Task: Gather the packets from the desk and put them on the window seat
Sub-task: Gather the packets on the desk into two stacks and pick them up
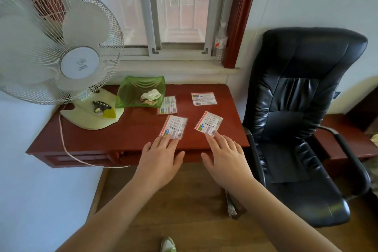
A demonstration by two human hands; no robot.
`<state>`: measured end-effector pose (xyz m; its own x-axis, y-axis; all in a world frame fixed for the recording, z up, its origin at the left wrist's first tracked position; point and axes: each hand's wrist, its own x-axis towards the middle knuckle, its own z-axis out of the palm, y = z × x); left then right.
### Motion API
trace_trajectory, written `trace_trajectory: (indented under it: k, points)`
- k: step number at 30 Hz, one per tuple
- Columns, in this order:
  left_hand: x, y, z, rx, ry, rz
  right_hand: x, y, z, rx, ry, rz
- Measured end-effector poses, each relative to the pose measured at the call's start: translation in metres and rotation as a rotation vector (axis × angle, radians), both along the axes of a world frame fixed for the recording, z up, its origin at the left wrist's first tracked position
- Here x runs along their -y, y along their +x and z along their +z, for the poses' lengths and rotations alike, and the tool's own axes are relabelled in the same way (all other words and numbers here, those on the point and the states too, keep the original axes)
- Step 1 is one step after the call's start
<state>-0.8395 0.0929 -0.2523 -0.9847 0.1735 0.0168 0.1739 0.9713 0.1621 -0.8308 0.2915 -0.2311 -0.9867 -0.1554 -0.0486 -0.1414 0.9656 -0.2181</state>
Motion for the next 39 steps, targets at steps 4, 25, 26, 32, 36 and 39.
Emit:
trace_trajectory:
  k: [4,25,26,32,36,39]
  points:
    - [0.021,-0.046,-0.01,0.027,0.006,-0.01,0.015,-0.045,-0.005,0.023,0.023,-0.035]
    - [0.013,-0.194,-0.092,0.169,-0.012,-0.037,0.022,-0.2,-0.074,0.229,0.021,-0.021]
    - [0.01,-0.202,-0.097,0.179,-0.02,-0.026,0.018,-0.212,-0.08,0.238,0.024,-0.004]
    - [-0.01,-0.237,-0.127,0.305,-0.093,0.032,-0.011,-0.278,-0.11,0.356,0.05,0.09]
    - [-0.021,-0.257,-0.144,0.381,-0.108,0.096,-0.029,-0.312,-0.131,0.435,0.084,0.152]
    - [-0.025,-0.265,-0.153,0.427,-0.099,0.182,-0.036,-0.331,-0.143,0.478,0.119,0.209]
